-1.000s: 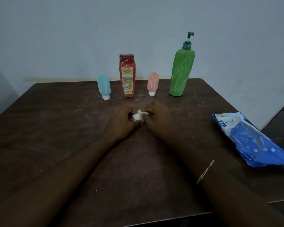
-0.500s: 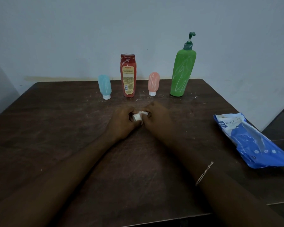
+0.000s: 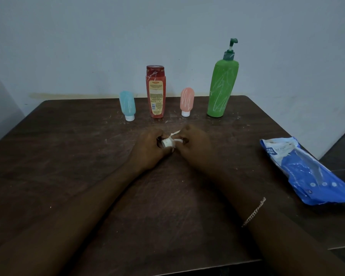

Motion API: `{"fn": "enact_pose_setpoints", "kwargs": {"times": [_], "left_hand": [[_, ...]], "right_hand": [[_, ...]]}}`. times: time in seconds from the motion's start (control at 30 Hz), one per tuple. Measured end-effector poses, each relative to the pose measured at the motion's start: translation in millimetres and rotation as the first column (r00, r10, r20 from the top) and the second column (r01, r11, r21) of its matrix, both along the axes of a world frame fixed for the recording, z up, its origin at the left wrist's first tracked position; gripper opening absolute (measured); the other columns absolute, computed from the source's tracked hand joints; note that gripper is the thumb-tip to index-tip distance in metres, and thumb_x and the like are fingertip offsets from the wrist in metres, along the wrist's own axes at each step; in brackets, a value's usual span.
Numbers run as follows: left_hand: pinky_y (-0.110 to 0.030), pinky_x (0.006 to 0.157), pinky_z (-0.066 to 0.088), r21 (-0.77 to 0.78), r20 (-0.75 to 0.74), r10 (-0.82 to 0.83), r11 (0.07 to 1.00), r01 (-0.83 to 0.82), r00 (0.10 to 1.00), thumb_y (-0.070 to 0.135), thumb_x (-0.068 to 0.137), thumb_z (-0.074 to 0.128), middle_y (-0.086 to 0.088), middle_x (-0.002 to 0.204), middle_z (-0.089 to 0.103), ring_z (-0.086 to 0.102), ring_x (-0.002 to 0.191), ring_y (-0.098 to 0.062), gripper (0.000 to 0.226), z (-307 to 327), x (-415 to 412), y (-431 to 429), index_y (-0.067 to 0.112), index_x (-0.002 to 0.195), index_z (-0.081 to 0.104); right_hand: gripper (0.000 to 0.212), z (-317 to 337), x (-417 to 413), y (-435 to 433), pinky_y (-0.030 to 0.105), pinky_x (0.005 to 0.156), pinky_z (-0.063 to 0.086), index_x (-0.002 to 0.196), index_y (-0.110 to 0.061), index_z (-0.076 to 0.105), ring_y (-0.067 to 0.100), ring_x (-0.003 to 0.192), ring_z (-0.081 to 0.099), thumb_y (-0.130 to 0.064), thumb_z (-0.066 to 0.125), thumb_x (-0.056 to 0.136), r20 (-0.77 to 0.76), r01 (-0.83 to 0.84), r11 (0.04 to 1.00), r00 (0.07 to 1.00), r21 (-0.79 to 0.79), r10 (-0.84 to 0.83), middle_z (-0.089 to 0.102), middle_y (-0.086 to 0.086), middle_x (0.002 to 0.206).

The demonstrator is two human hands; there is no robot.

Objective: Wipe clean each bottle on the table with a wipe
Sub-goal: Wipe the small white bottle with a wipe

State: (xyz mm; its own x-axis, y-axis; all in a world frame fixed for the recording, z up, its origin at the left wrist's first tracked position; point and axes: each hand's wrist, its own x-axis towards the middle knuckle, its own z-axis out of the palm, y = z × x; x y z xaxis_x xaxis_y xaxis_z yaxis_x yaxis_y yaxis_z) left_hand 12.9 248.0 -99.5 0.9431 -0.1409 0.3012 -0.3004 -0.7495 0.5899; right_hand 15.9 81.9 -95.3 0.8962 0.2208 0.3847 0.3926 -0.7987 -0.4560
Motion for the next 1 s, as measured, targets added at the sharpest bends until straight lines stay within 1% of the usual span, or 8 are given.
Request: {"fn": "enact_pose_setpoints", "kwargs": {"times": [0.1, 0.2, 0.4, 0.53, 0.63, 0.73, 0.87, 1.0], "left_hand": [[-0.02, 0.073, 0.043, 0.001, 0.012, -0.003, 1.0, 0.003, 1.0, 0.027, 0.078, 0.083, 0.002, 0.103, 0.062, 0.055, 0.09, -0.01, 0.037, -0.6, 0.4, 2.2, 0.015, 0.108, 0.066], [-0.022, 0.074, 0.045, 0.003, 0.013, -0.007, 1.0, 0.007, 1.0, 0.029, 0.077, 0.083, 0.003, 0.103, 0.062, 0.056, 0.09, -0.01, 0.038, -1.0, 0.7, 2.5, 0.016, 0.108, 0.067], [-0.021, 0.072, 0.043, 0.025, 0.025, -0.007, 1.0, 0.006, 1.0, 0.031, 0.078, 0.082, 0.004, 0.1, 0.061, 0.054, 0.089, -0.01, 0.036, -3.5, 2.1, 1.1, 0.017, 0.106, 0.064], [-0.016, 0.071, 0.04, 0.003, 0.029, -0.02, 1.0, 0.02, 0.999, 0.029, 0.078, 0.083, 0.006, 0.101, 0.059, 0.052, 0.089, -0.009, 0.037, -3.3, 1.8, 1.3, 0.017, 0.107, 0.064], [-0.017, 0.071, 0.04, 0.006, 0.043, -0.033, 0.999, 0.033, 0.999, 0.028, 0.078, 0.083, 0.007, 0.1, 0.057, 0.053, 0.089, -0.009, 0.035, -2.8, 1.6, 1.5, 0.017, 0.105, 0.064], [-0.018, 0.069, 0.039, 0.01, 0.052, -0.043, 0.999, 0.042, 0.998, 0.028, 0.077, 0.083, 0.009, 0.097, 0.057, 0.051, 0.086, -0.005, 0.034, -3.4, 2.8, 1.4, 0.018, 0.103, 0.063], [-0.02, 0.067, 0.04, -0.002, 0.058, -0.058, 0.998, 0.059, 0.997, 0.027, 0.077, 0.082, 0.009, 0.097, 0.057, 0.051, 0.084, -0.003, 0.032, -4.4, 3.8, 1.3, 0.019, 0.1, 0.062], [-0.021, 0.068, 0.043, -0.036, 0.063, -0.072, 0.997, 0.074, 0.995, 0.025, 0.076, 0.083, 0.009, 0.097, 0.059, 0.052, 0.086, -0.002, 0.031, -4.2, 2.7, 1.3, 0.019, 0.098, 0.062]], "right_hand": [[0.023, -0.6, 1.6, -22.5, 0.013, 0.074, 0.038, 0.106, -0.02, 0.075, 0.003, 0.088, 0.054, -0.02, 0.069, 0.084, -0.031, 0.048, 0.997, 0.998, 0.065, -0.046, 0.066, -0.005, 0.102], [0.022, 2.1, 10.9, -33.0, 0.025, 0.076, 0.045, 0.103, -0.015, 0.076, 0.012, 0.085, 0.06, -0.02, 0.067, 0.085, -0.019, 0.144, 0.984, 0.99, 0.105, -0.143, 0.072, 0.004, 0.098], [0.026, 8.3, 8.8, -18.1, 0.015, 0.068, 0.031, 0.115, -0.018, 0.071, 0.003, 0.088, 0.049, -0.023, 0.062, 0.091, -0.019, 0.119, 0.99, 0.993, 0.077, -0.118, 0.066, -0.001, 0.106], [0.021, 7.8, 4.9, -32.0, 0.015, 0.081, 0.048, 0.107, -0.017, 0.075, 0.003, 0.081, 0.058, -0.02, 0.065, 0.088, -0.04, 0.142, 0.984, 0.99, 0.113, -0.138, 0.073, 0.001, 0.102], [0.02, 15.2, 7.1, -40.1, -0.002, 0.065, 0.038, 0.101, -0.018, 0.078, -0.006, 0.064, 0.054, -0.018, 0.063, 0.088, -0.046, 0.21, 0.963, 0.978, 0.171, -0.205, 0.075, -0.001, 0.092], [0.023, 18.6, 9.5, -27.3, 0.006, 0.063, 0.037, 0.106, -0.016, 0.076, 0.006, 0.079, 0.062, -0.017, 0.062, 0.088, -0.034, 0.182, 0.965, 0.983, 0.189, -0.179, 0.074, 0.002, 0.096], [0.024, 9.6, 8.1, -22.8, 0.019, 0.07, 0.037, 0.111, -0.016, 0.073, 0.008, 0.085, 0.053, -0.022, 0.064, 0.09, -0.039, 0.142, 0.986, 0.99, 0.092, -0.139, 0.065, -0.001, 0.097], [0.017, 13.5, 6.4, -40.2, 0.003, 0.064, 0.04, 0.096, -0.017, 0.078, -0.001, 0.069, 0.06, -0.019, 0.065, 0.087, -0.036, 0.209, 0.956, 0.978, 0.204, -0.206, 0.075, -0.002, 0.087]]}}
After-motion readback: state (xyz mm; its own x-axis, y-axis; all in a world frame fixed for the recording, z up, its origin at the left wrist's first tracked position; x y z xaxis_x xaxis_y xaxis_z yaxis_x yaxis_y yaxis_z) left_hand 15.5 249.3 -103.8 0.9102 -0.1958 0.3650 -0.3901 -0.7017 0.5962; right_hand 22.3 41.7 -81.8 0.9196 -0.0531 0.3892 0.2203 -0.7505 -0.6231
